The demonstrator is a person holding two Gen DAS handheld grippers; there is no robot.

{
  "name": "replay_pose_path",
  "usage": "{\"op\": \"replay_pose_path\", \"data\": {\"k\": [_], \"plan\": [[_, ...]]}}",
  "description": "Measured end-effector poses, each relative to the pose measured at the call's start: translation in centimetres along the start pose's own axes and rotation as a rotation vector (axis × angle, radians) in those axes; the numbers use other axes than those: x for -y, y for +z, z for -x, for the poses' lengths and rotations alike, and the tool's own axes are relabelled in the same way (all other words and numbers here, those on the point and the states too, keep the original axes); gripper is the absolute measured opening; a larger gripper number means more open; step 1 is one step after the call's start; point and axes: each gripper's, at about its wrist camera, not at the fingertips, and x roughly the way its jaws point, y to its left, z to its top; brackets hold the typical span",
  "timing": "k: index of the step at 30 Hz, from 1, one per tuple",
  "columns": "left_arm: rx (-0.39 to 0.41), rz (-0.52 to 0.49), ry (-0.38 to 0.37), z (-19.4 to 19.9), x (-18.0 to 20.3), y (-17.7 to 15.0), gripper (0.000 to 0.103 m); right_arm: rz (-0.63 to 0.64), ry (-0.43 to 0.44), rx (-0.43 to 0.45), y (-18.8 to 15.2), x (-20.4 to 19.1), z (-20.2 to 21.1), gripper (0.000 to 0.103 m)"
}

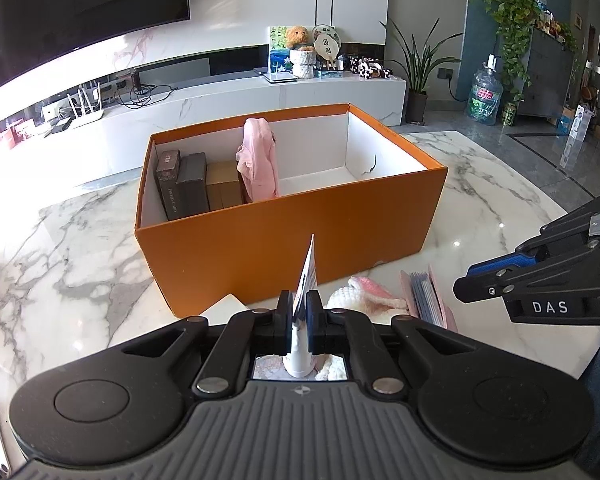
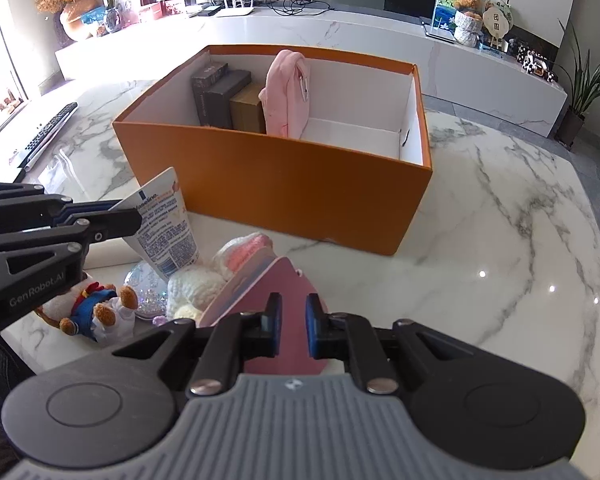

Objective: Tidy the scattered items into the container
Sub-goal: 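Lift the pink wallet with the right tool and turn it upright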

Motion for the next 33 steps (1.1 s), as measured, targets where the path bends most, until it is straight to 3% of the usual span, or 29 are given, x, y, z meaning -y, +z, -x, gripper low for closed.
{"op": "replay_pose_path", "data": {"k": [4,12,15,20,25,29,33], "plan": [[-0.001,0.003,-0.002,0.0,0.0,0.0,0.007,-0.016,0.014,0.018,0.4,0.0,0.6,0.02],[-0.001,0.008,-0.006,0.0,-0.1,0.0,0.007,-0.098,0.1,0.0,1.1,-0.5,0.4,0.047],[-0.001,0.013,-0.009,0.0,-0.3,0.0,0.007,-0.098,0.082,-0.019,1.4,-1.4,-0.4,0.055],[0.003,0.027,-0.02,0.2,-0.7,-0.2,0.007,-0.088,0.023,-0.066,1.2,-3.2,-2.4,0.056],[0.003,0.033,-0.024,0.3,-0.8,-0.3,0.007,-0.086,0.012,-0.056,0.8,-3.2,-2.7,0.057],[0.003,0.036,-0.023,0.3,-0.8,-0.3,0.007,-0.096,-0.01,-0.058,0.5,-1.9,-1.9,0.041],[0.002,0.033,-0.022,0.3,-0.8,-0.3,0.007,-0.13,-0.012,-0.069,-0.4,-0.2,-1.2,0.037]]}}
